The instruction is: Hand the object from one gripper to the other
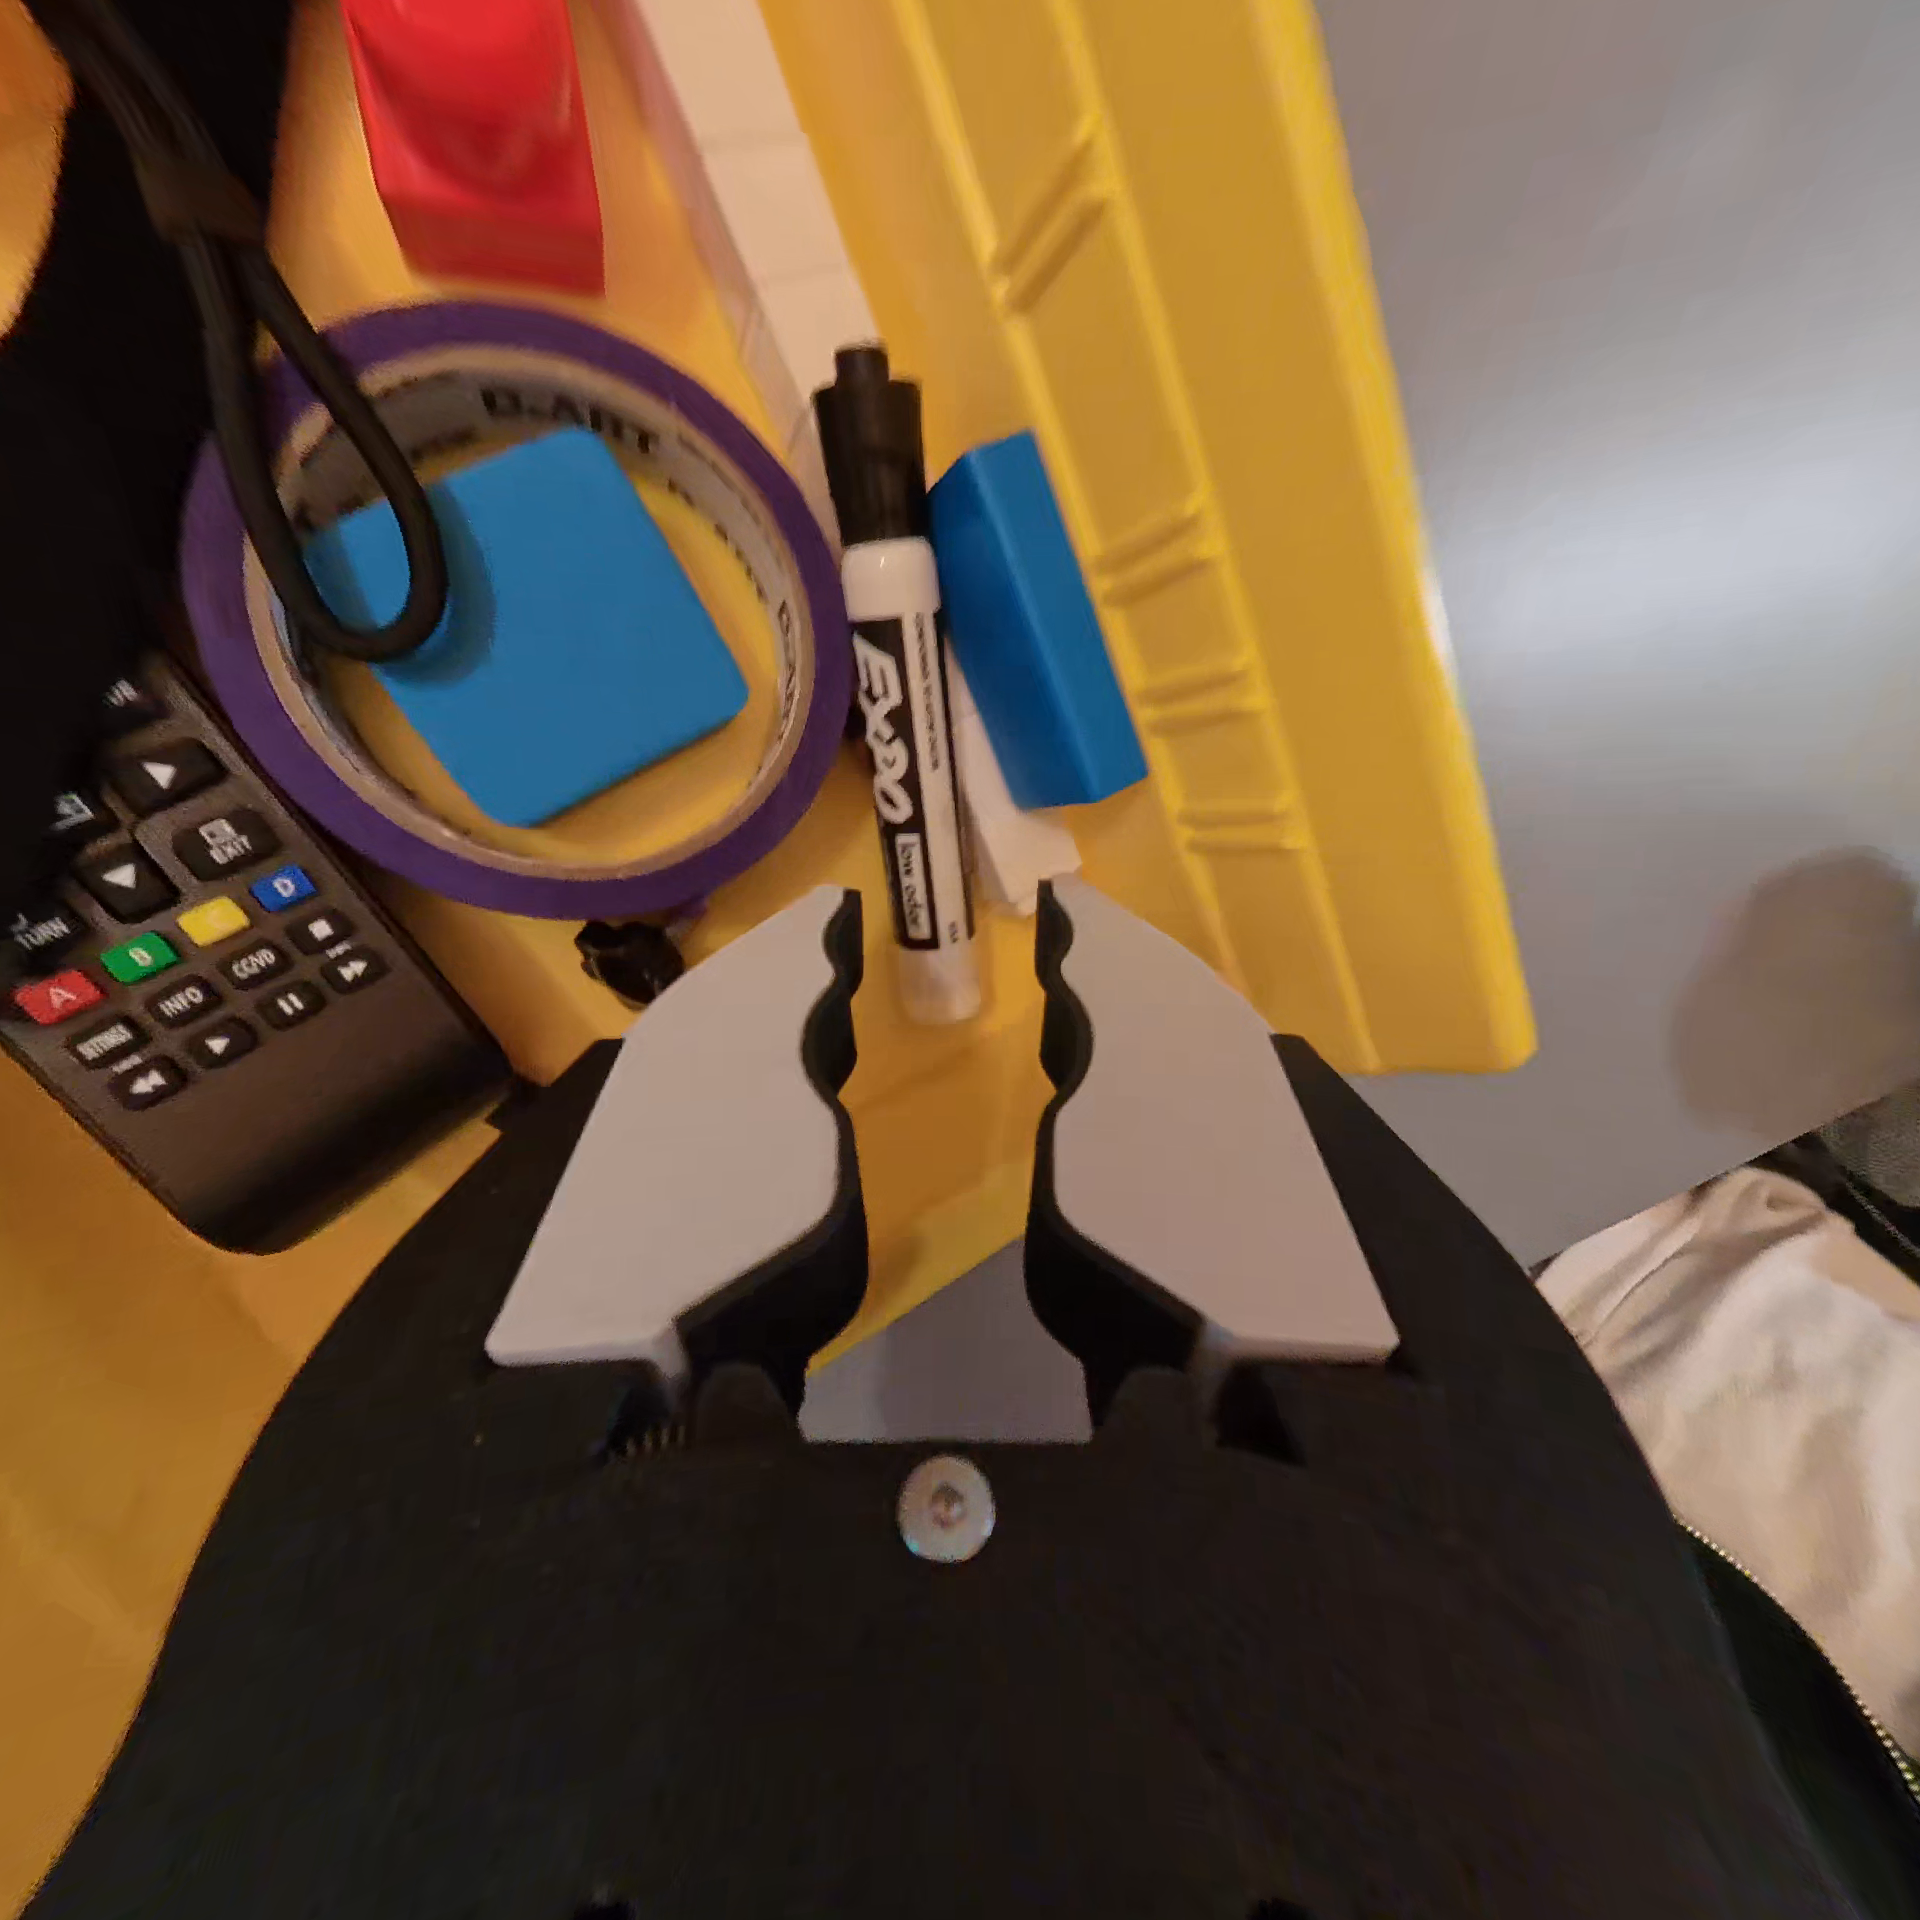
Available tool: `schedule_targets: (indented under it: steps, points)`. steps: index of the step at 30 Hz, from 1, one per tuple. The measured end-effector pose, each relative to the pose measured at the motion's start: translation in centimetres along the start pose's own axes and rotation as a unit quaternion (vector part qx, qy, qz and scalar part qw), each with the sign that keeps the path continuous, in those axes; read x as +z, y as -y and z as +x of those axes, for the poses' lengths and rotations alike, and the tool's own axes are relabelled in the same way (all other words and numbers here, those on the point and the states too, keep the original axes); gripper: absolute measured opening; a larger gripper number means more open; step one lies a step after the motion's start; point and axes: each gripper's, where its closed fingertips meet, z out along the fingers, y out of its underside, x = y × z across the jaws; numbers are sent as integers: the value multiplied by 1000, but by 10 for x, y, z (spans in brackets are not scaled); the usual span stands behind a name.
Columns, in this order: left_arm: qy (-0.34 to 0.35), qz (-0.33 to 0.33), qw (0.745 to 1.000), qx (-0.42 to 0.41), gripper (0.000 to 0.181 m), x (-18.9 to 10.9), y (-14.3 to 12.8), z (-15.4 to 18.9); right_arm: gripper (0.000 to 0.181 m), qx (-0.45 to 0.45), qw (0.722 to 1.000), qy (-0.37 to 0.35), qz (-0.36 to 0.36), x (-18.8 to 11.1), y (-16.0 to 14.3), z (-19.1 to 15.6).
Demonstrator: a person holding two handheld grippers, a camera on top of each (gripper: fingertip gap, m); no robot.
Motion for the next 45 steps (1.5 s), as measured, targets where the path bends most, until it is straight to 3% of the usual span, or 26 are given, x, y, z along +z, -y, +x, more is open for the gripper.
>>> schedule_targets:
  steps: [8, 21, 24, 30, 40, 45]
  points:
    - [-5, -36, 999, -6, 40, 24, -7, 1, 35, 4, 1000, 10, 4, -1, 0, -4]
    - [-17, -35, 999, -23, 36, 20, -9, -6, 34, 4, 1000, 10, 0, 0, -1, -4]
    - [8, -38, 999, -8, 30, 16, -9, -9, 34, 3, 1000, 10, 0, 0, -1, -4]
    - [18, -68, 998, -5, 35, 20, -11, -8, 34, 4, 1000, 10, 1, 0, 0, -5]
    - [-4, -103, 995, -15, 21, 26, -11, -1, 34, 9, 1000, 8, 0, 1, 0, -2]
    - [-43, -98, 994, -34, 25, 25, -15, 0, 34, 8, 1000, 8, -1, 1, -1, -2]
